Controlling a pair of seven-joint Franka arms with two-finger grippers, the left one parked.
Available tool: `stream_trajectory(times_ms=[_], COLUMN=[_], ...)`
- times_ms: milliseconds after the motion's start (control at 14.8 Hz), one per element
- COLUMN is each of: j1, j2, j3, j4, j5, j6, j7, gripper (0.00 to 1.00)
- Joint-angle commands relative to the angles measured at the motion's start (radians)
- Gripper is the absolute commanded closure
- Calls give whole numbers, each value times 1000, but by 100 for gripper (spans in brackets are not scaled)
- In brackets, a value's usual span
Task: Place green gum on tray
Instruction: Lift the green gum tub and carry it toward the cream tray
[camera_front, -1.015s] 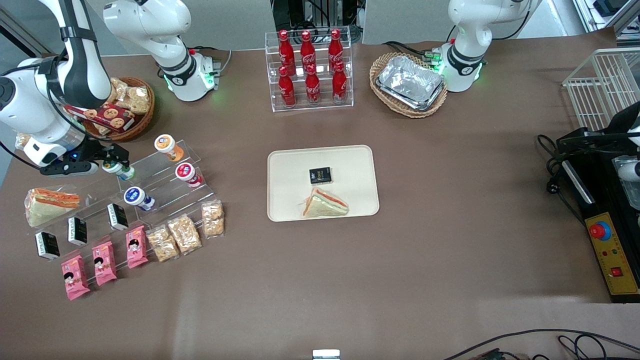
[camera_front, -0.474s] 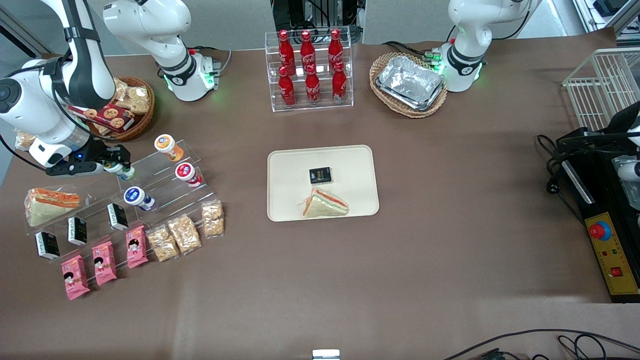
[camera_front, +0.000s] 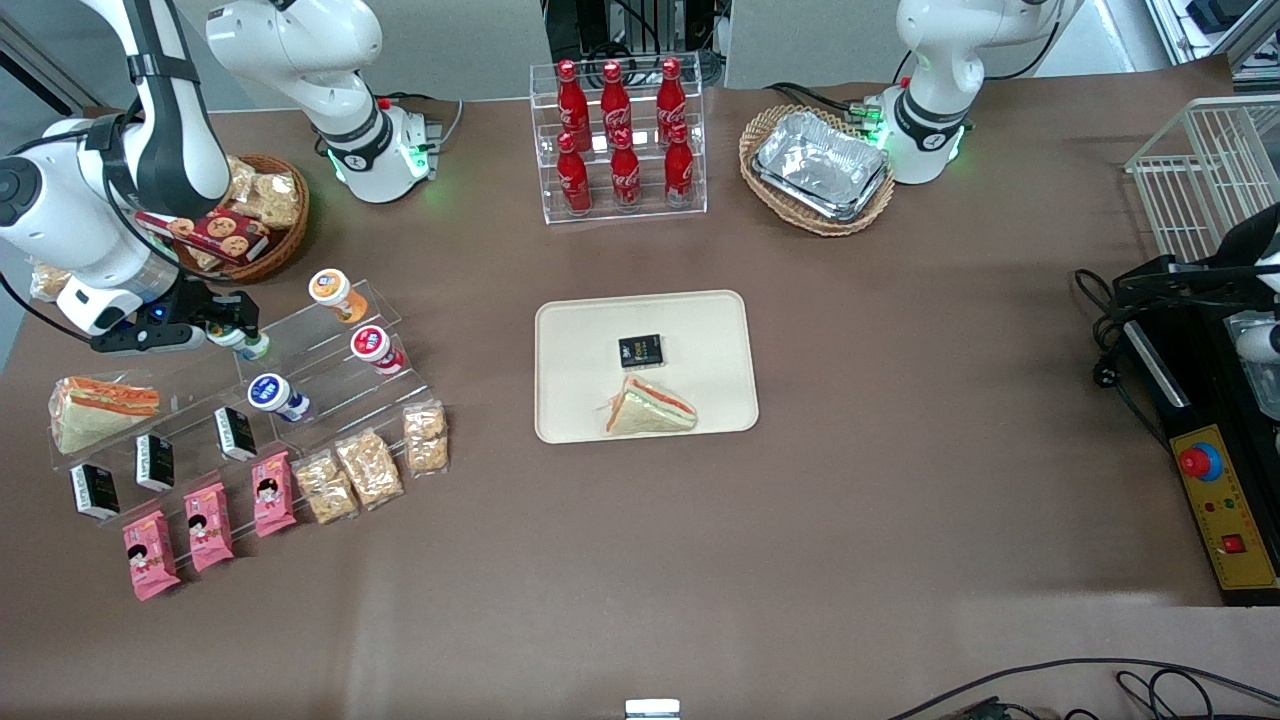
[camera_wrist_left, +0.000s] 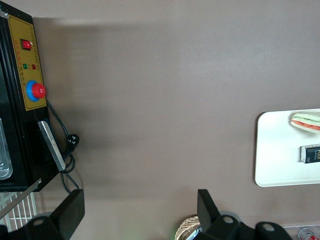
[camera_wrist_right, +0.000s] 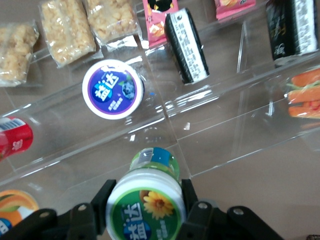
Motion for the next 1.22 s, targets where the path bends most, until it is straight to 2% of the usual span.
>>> stream_trajectory(times_ms=[0,135,203,338,474,609,880,1015,1150], j1=[4,10,39,93,181,292,534,654,726], j2=[-24,-19,-17,-2,22,65,177,260,346], j3=[6,11,16,16,23,35,37,36,35], j4=[163,308,376,503,609,698,755,754,725], j5=[-2,1,9,36,69,70,95,96,96], j6=[-203,-374,-443,-555,-641,-701,-684,-559,-444], j7=[-1,1,10,38,154,299,670,825,903], gripper=[82,87,94,96,100,100,100,100,100])
